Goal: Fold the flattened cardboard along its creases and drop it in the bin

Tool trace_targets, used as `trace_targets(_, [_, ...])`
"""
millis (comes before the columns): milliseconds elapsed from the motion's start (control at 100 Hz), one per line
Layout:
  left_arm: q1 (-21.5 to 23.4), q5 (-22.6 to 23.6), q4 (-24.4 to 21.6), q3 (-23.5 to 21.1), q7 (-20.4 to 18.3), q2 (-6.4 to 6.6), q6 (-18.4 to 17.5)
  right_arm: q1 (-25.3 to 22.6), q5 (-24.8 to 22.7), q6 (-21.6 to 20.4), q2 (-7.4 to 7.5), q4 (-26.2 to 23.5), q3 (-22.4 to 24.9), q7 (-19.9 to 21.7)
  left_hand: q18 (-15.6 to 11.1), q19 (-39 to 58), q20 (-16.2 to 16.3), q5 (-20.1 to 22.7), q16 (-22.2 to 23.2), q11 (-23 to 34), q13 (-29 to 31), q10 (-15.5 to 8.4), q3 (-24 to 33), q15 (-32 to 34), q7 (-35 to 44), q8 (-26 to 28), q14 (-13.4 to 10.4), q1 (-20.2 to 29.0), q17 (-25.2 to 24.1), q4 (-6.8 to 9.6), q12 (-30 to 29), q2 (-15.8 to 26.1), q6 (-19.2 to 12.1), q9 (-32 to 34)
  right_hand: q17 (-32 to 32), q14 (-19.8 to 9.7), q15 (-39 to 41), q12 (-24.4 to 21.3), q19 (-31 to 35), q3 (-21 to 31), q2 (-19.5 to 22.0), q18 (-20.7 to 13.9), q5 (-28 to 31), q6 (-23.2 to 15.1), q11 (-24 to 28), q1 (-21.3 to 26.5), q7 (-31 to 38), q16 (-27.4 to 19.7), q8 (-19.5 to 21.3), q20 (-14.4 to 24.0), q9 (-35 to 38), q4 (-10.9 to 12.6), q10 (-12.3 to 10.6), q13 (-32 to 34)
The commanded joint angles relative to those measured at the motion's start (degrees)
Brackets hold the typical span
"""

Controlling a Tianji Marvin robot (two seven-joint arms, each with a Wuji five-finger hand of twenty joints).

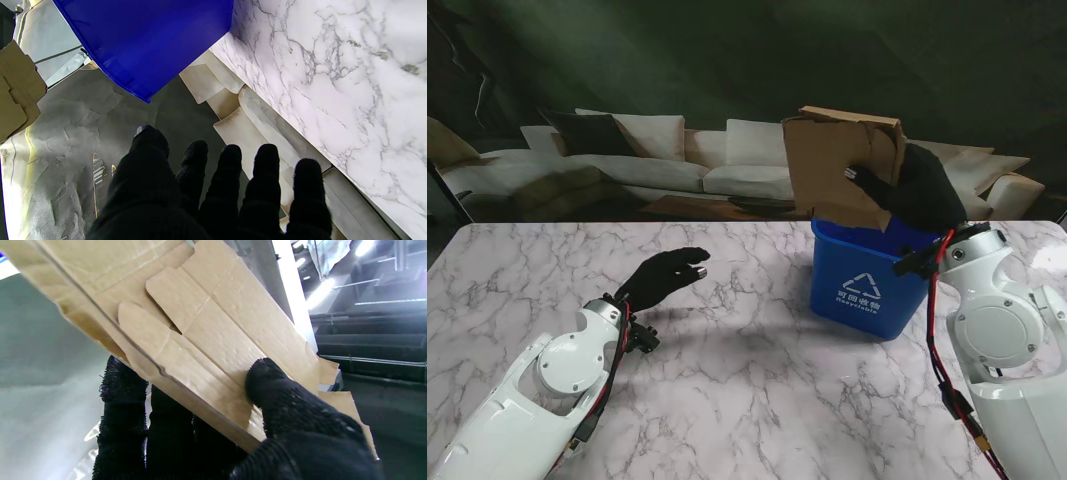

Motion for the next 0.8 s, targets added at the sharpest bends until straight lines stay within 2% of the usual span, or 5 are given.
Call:
trace_targets(0, [-0.04,-0.19,-0.02,0.26,-1.09,-0.13,0.35,0.64,-0.48,0.45,0.84,1.14,1.09,0.46,0.92,1.64,0.99,0.74,0.57,0.72,0.86,-0.98,0.48,1.3,-0.18,0.62,0.36,1.17,-0.57,1.3,0.54,1.42,0.33,1.54,-0.62,-1.09,-0.75,1.4,-0.47,6.46,3.67,0.03,4.94,-12.17,1.44,4.85,4.26,0.5,2.66,0.82,2.2,2.1,-3.81,1.79])
trace_targets(500, [-0.05,-0.7,-0.47,0.79,-1.97,-0.02,1.62,5.35,-4.31,3.21,1.58,15.35,2.17,2.12,1.05,1.67,0.74,0.68,0.79,0.72,0.98,-0.92,0.44,1.26,-0.5,0.93,0.48,0.84,-0.71,1.21,0.62,2.43,0.44,1.84,-16.33,-3.38,-10.58,-2.51,-10.05,4.57,4.44,2.84,4.89,-14.69,-9.6,4.28,0.18,-2.29,2.69,-0.54,0.44,2.46,-5.31,-6.55])
trace_targets(630, [0.03,-0.58,-0.65,0.79,-2.07,0.03,1.43,6.22,-6.39,3.13,2.05,17.0,1.41,3.45,1.02,1.68,0.73,0.63,0.84,0.74,1.05,-0.96,0.41,1.29,-0.55,0.97,0.48,0.78,-0.71,1.22,0.65,2.54,0.4,1.93,-21.35,-3.96,-15.34,-4.71,-12.88,2.5,4.55,1.72,3.18,-14.69,-14.67,3.91,-3.23,-4.81,-0.23,-0.95,-4.11,2.28,-5.99,-14.24])
trace_targets(690, [0.05,-0.43,-0.69,0.77,-2.14,0.07,1.3,6.62,-7.23,3.23,2.23,17.63,1.07,3.97,1.05,1.66,0.72,0.63,0.87,0.75,1.08,-0.93,0.43,1.31,-0.56,0.99,0.45,0.82,-0.74,1.24,0.66,2.56,0.43,1.98,-23.59,-3.72,-16.99,-6.2,-14.67,-3.44,3.91,2.32,0.5,-13.85,-16.43,3.73,-1.48,-6.72,-4.32,-0.86,-8.23,2.61,-5.44,-18.25])
trace_targets(790, [0.18,0.0,-0.86,0.7,-2.29,0.17,1.13,7.17,-8.17,3.99,2.35,18.47,0.64,4.25,1.09,1.7,0.73,0.64,0.91,0.79,1.18,-0.93,0.63,1.36,-0.5,1.11,0.5,1.41,-0.67,1.34,0.69,2.15,0.32,2.08,-26.47,-3.34,-19.72,-8.68,-17.13,-6.54,1.23,2.16,-3.08,-11.08,-17.89,-2.3,-0.7,-8.96,-7.78,-1.7,-14.82,3.22,-3.85,-24.14])
